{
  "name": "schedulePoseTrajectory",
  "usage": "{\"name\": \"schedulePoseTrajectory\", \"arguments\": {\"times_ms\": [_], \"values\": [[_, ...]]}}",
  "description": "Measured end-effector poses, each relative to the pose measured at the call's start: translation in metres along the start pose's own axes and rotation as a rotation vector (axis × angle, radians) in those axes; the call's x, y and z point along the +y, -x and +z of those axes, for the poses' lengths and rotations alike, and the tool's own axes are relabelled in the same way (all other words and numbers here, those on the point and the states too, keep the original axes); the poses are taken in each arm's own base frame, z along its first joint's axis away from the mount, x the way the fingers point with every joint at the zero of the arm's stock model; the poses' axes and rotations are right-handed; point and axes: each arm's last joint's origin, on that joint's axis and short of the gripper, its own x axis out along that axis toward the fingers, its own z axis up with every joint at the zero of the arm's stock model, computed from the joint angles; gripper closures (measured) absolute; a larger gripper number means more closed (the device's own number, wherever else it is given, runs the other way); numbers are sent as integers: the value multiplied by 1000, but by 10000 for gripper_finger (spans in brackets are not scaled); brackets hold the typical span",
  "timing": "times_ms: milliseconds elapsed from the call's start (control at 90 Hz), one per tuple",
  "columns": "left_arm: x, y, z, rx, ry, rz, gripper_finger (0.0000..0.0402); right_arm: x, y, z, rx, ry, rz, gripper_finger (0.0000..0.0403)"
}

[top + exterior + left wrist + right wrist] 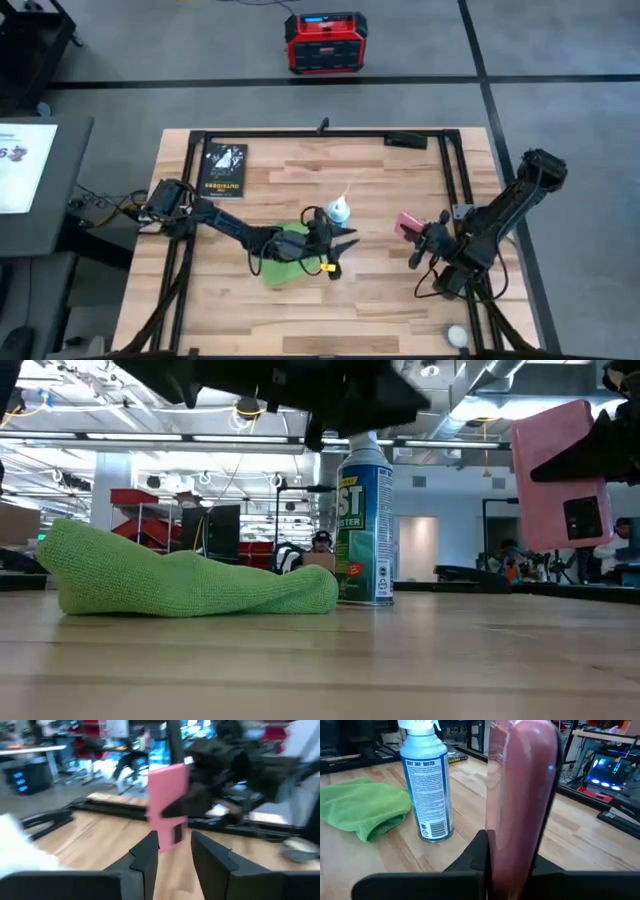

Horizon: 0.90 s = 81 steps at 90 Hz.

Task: Apply microfiber cloth
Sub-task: Spray the pink cellphone using the spray bottle

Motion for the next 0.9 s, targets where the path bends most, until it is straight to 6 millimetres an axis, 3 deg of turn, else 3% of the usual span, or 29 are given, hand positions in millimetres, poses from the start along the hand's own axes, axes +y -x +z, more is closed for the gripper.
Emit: {"name": "schedulePoseTrajectory", "arguments": {"times_ms": [167,422,611,722,900], "values": [[1,8,-6,71,0,151,327,0,0,0,-1,4,-1,391],[-12,28,-1,15,-74,373,346,0,-2,1,-13,-3,-13,391],[-20,44,-7,-21,-53,571,349,0,-2,1,-13,-4,-12,391],[-29,50,-9,-18,-21,506,350,0,-2,1,-13,-4,-13,391],[-46,56,0,-34,10,264,350,0,-2,1,-19,-3,-13,391]]}}
